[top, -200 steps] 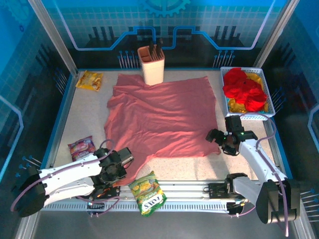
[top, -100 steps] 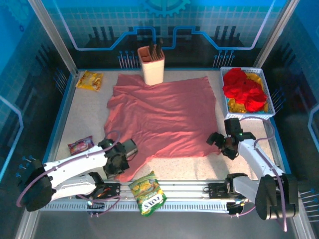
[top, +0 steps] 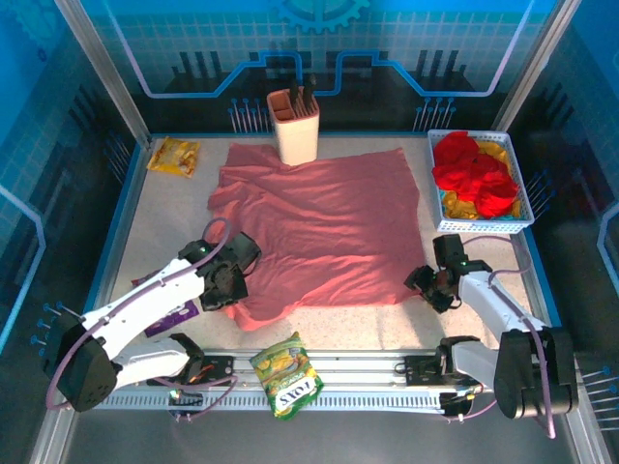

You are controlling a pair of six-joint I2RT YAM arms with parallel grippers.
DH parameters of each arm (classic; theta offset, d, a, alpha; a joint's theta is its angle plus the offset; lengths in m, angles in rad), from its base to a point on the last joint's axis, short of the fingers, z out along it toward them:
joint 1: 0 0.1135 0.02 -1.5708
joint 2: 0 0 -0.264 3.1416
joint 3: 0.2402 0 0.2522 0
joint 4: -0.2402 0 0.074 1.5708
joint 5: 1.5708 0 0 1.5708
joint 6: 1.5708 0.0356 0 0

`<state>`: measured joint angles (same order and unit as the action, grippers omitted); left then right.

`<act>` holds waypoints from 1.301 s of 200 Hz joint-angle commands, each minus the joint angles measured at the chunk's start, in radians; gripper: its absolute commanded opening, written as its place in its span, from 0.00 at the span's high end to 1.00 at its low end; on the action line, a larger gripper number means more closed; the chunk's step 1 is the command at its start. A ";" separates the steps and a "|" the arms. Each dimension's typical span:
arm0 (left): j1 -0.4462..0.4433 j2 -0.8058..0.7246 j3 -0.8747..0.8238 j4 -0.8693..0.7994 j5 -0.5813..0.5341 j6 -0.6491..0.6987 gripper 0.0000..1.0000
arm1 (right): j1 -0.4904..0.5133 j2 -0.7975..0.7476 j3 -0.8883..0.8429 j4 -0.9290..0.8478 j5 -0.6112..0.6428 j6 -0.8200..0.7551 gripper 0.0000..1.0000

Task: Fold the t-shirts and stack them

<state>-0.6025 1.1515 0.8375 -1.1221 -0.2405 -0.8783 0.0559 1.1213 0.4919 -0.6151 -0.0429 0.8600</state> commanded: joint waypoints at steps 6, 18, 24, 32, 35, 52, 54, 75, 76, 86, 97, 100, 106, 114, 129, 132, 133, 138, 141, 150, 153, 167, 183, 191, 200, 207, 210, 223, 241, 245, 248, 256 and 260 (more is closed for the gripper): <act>0.026 0.011 0.024 0.061 0.002 0.130 1.00 | 0.012 0.053 0.039 0.067 -0.031 -0.004 0.87; 0.031 0.010 0.028 0.068 0.002 0.144 1.00 | 0.031 0.084 0.076 0.040 -0.001 -0.027 1.00; 0.035 0.010 0.028 0.073 0.005 0.151 1.00 | 0.046 0.098 0.099 0.021 0.021 -0.036 1.00; 0.039 0.011 0.029 0.079 0.009 0.159 1.00 | 0.081 0.118 0.131 -0.007 0.060 -0.044 1.00; 0.041 0.011 0.028 0.081 0.011 0.162 1.00 | 0.099 0.124 0.144 -0.019 0.078 -0.044 1.00; 0.050 0.022 0.025 0.088 0.019 0.174 1.00 | 0.217 0.158 0.223 -0.073 0.192 -0.042 1.00; 0.051 0.022 0.025 0.090 0.020 0.175 1.00 | 0.234 0.162 0.231 -0.080 0.206 -0.040 1.00; 0.055 0.032 0.028 0.096 0.022 0.189 1.00 | 0.367 0.238 0.329 -0.146 0.335 -0.029 0.94; 0.056 0.032 0.029 0.096 0.021 0.189 1.00 | 0.371 0.245 0.334 -0.148 0.341 -0.030 0.93; 0.060 0.034 0.025 0.100 0.012 0.205 1.00 | 0.418 0.302 0.380 -0.171 0.375 -0.045 0.81; 0.074 0.036 0.020 0.104 -0.010 0.220 1.00 | 0.459 0.369 0.443 -0.189 0.391 -0.075 0.72; 0.079 0.036 0.018 0.109 -0.015 0.225 1.00 | 0.469 0.386 0.455 -0.191 0.397 -0.083 0.69; 0.091 0.037 0.014 0.122 -0.015 0.233 1.00 | 0.486 0.417 0.475 -0.191 0.402 -0.101 0.59; 0.108 0.037 0.010 0.144 0.001 0.241 1.00 | 0.494 0.450 0.496 -0.186 0.402 -0.118 0.49; 0.130 0.042 0.017 0.167 0.037 0.242 1.00 | 0.488 0.473 0.516 -0.174 0.377 -0.142 0.34; 0.131 0.043 0.019 0.172 0.043 0.241 1.00 | 0.489 0.468 0.517 -0.171 0.375 -0.143 0.29; 0.132 0.042 0.019 0.174 0.044 0.242 1.00 | 0.489 0.467 0.516 -0.170 0.374 -0.143 0.28; 0.134 0.043 0.021 0.179 0.050 0.245 1.00 | 0.489 0.457 0.514 -0.164 0.375 -0.146 0.22; 0.135 0.044 0.023 0.182 0.053 0.247 1.00 | 0.488 0.444 0.512 -0.160 0.377 -0.148 0.18; 0.138 0.046 0.029 0.185 0.055 0.253 1.00 | 0.488 0.408 0.503 -0.149 0.383 -0.153 0.09; 0.140 0.047 0.031 0.185 0.055 0.256 1.00 | 0.487 0.393 0.498 -0.146 0.385 -0.155 0.07; 0.146 0.058 0.041 0.178 0.053 0.274 1.00 | 0.482 0.326 0.475 -0.136 0.391 -0.159 0.04; 0.151 0.070 0.051 0.177 0.052 0.291 1.00 | 0.459 0.261 0.444 -0.122 0.365 -0.154 0.06; 0.152 0.075 0.052 0.181 0.052 0.297 1.00 | 0.446 0.240 0.425 -0.113 0.338 -0.142 0.11; 0.153 0.080 0.051 0.189 0.056 0.298 1.00 | 0.429 0.226 0.404 -0.102 0.305 -0.119 0.19; 0.154 0.084 0.051 0.195 0.057 0.300 1.00 | 0.419 0.218 0.393 -0.086 0.278 -0.103 0.24; 0.154 0.086 0.050 0.197 0.059 0.300 1.00 | 0.415 0.217 0.366 -0.077 0.265 -0.094 0.27; 0.153 0.091 0.049 0.210 0.070 0.300 1.00 | 0.400 0.211 0.321 -0.037 0.217 -0.059 0.42; 0.154 0.094 0.045 0.220 0.081 0.299 1.00 | 0.383 0.211 0.272 0.023 0.160 -0.012 0.52; 0.153 0.094 0.043 0.222 0.083 0.300 1.00 | 0.378 0.211 0.263 0.037 0.146 -0.005 0.52; 0.153 0.094 0.042 0.222 0.085 0.300 1.00 | 0.376 0.213 0.258 0.048 0.136 0.000 0.52; 0.154 0.091 0.040 0.220 0.086 0.302 1.00 | 0.369 0.219 0.247 0.068 0.118 0.013 0.52; 0.154 0.090 0.039 0.220 0.086 0.302 1.00 | 0.366 0.224 0.244 0.074 0.112 0.018 0.52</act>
<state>-0.4553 1.2381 0.8616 -0.9127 -0.1825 -0.5983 0.4461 1.3300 0.7654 -0.6289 0.1627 0.8047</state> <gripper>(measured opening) 0.060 0.482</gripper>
